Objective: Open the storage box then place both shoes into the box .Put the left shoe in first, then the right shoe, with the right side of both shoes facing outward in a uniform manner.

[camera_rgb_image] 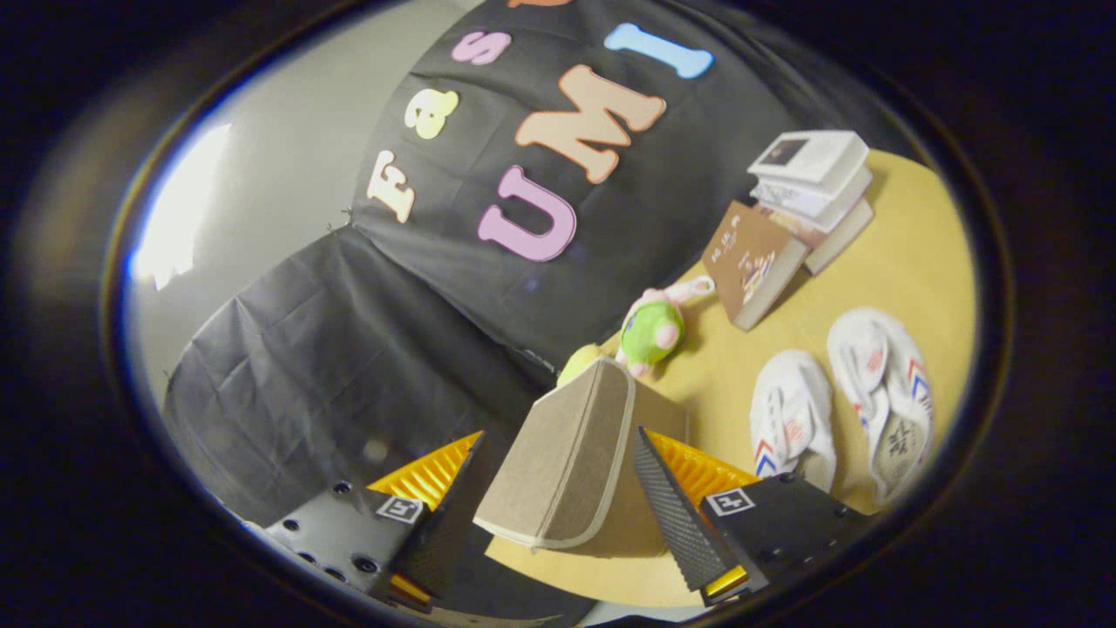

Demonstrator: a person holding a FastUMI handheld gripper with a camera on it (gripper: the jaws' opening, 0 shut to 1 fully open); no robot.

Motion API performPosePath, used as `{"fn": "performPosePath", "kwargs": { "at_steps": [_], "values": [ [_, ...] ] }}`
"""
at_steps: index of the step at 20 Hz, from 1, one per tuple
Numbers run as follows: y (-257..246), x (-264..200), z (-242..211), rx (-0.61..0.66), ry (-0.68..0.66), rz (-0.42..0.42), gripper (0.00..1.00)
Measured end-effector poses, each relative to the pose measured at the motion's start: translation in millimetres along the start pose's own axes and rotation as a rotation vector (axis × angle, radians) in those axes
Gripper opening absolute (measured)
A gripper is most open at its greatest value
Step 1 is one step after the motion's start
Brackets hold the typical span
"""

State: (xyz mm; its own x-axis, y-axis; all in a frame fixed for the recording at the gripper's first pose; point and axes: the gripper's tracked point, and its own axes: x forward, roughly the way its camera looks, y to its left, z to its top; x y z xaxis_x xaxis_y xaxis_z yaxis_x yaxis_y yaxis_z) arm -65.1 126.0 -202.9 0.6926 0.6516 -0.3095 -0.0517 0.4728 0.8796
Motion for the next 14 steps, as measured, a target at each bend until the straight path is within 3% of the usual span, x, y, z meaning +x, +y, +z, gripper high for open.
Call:
{"fn": "performPosePath", "kwargs": {
  "at_steps": [6,14],
  "values": [
    [-7.7,20.1,-43.2,0.249,0.151,0.086,1.0],
    [-28.1,48.1,-74.6,0.468,0.254,0.086,1.0]
  ]
}}
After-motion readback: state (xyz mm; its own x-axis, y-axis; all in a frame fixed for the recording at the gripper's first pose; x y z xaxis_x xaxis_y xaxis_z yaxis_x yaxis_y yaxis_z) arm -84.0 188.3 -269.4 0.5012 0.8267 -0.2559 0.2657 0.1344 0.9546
